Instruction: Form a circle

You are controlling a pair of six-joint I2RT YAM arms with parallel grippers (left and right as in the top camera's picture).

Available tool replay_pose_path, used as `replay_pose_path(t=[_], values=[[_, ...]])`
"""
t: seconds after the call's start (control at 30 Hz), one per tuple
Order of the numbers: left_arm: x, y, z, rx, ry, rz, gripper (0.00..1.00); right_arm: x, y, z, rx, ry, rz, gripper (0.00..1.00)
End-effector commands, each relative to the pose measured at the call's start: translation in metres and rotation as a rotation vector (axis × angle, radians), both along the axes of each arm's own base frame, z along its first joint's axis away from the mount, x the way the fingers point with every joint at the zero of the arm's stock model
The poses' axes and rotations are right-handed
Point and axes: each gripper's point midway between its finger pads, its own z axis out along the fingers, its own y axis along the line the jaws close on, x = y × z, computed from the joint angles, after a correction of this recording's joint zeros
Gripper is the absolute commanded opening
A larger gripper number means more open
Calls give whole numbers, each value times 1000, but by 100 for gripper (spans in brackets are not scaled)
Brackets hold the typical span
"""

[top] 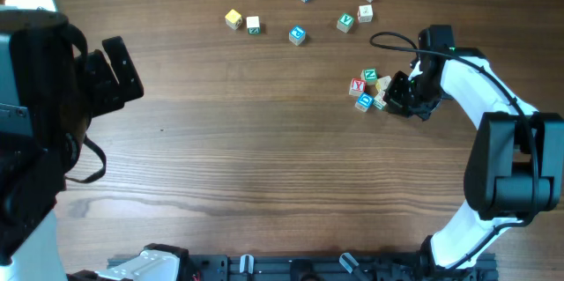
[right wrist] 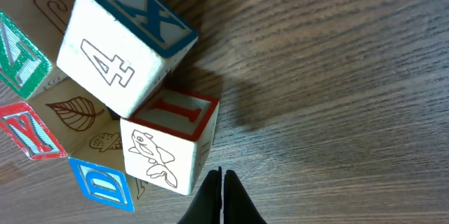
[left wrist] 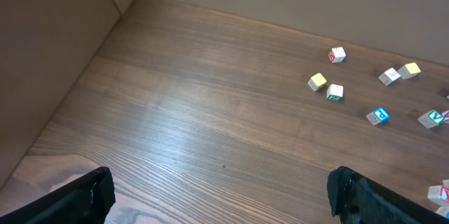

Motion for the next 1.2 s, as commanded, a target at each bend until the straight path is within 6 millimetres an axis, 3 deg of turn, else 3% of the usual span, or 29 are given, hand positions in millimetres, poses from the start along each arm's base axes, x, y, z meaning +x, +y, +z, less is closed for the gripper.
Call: replay_pose_path(t=[0.0, 0.33, 0.53, 0.7, 0.77, 0.93, 1.17], values=[[-1, 3, 1, 10, -2, 12, 100, -8, -6, -10, -33, 39, 8, 4], [-1, 3, 1, 10, -2, 12, 100, -3, -20, 13, -112, -7, 52, 5], [-1, 3, 1, 10, -2, 12, 100, 7, -30, 71, -170, -152, 65, 5], [0, 3, 1, 10, -1, 12, 100, -1, -37, 132, -224, -314, 72, 5], [-1, 3, 1, 10, -2, 12, 100, -15, -37, 171, -236, -412, 79, 4], [-1, 3, 1, 10, -2, 12, 100, -43, -45, 219, -310, -544, 96, 4], [-1, 3, 1, 10, -2, 12, 100, -105, -70, 285, -476, -739, 0, 6]])
